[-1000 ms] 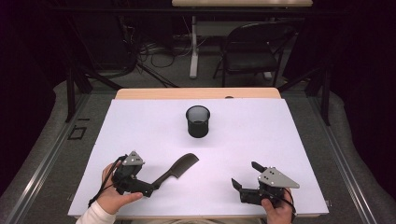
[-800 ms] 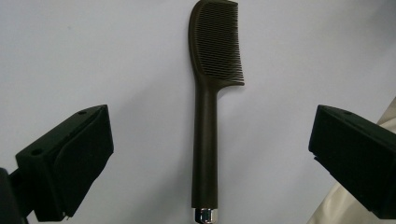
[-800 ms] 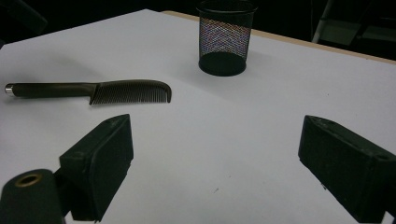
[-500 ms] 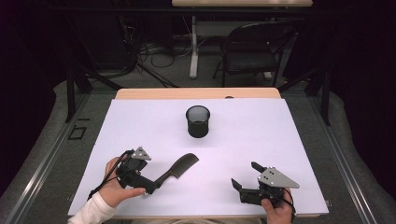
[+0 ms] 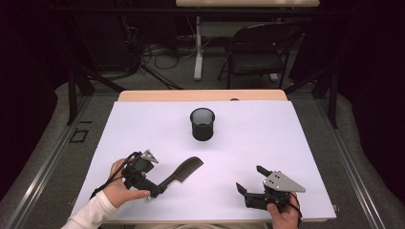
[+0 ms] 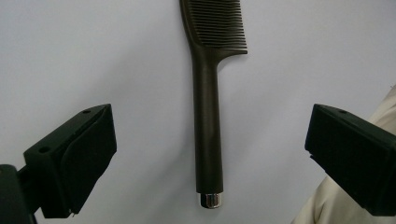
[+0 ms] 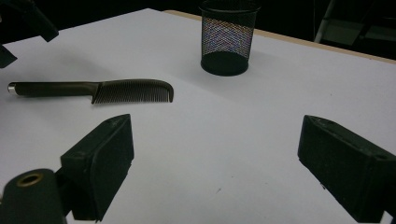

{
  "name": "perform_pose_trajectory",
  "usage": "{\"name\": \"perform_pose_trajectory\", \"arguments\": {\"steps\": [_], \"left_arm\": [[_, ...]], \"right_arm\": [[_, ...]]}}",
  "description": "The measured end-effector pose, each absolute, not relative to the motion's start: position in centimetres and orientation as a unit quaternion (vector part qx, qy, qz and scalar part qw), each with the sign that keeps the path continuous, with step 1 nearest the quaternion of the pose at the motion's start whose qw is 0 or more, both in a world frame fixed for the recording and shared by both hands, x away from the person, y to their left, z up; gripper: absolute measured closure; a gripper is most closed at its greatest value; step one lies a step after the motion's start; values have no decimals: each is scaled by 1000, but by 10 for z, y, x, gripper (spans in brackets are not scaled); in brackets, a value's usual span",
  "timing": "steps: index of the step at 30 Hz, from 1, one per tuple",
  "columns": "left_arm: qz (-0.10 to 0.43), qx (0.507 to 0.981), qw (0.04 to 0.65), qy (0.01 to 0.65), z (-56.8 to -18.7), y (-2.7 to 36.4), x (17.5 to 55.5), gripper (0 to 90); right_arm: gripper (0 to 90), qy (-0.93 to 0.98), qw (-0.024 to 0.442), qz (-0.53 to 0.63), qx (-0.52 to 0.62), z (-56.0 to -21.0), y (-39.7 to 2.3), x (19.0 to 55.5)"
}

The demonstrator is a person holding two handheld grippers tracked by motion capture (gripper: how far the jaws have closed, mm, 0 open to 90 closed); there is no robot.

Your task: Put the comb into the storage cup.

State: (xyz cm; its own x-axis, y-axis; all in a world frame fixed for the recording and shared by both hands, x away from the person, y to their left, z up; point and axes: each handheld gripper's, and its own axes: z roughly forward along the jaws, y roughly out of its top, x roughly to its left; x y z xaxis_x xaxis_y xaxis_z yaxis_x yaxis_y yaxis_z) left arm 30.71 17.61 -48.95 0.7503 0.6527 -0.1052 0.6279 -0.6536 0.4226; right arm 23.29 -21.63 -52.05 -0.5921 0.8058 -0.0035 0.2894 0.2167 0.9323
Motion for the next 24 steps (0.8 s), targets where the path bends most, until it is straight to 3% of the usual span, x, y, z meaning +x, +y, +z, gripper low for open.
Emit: {"name": "perform_pose_trajectory", "arguments": {"steps": [11, 16, 24], "left_arm": [[20, 916, 198, 349, -495, 171, 310, 79], [13, 918, 193, 345, -496, 169, 310, 160], [6, 915, 192, 355, -499, 167, 312, 188]], "right_arm": [[118, 739, 254, 502, 370, -521, -216, 233], [125, 740, 254, 502, 370, -521, -216, 233], [137, 740, 251, 502, 371, -521, -216, 233]]}}
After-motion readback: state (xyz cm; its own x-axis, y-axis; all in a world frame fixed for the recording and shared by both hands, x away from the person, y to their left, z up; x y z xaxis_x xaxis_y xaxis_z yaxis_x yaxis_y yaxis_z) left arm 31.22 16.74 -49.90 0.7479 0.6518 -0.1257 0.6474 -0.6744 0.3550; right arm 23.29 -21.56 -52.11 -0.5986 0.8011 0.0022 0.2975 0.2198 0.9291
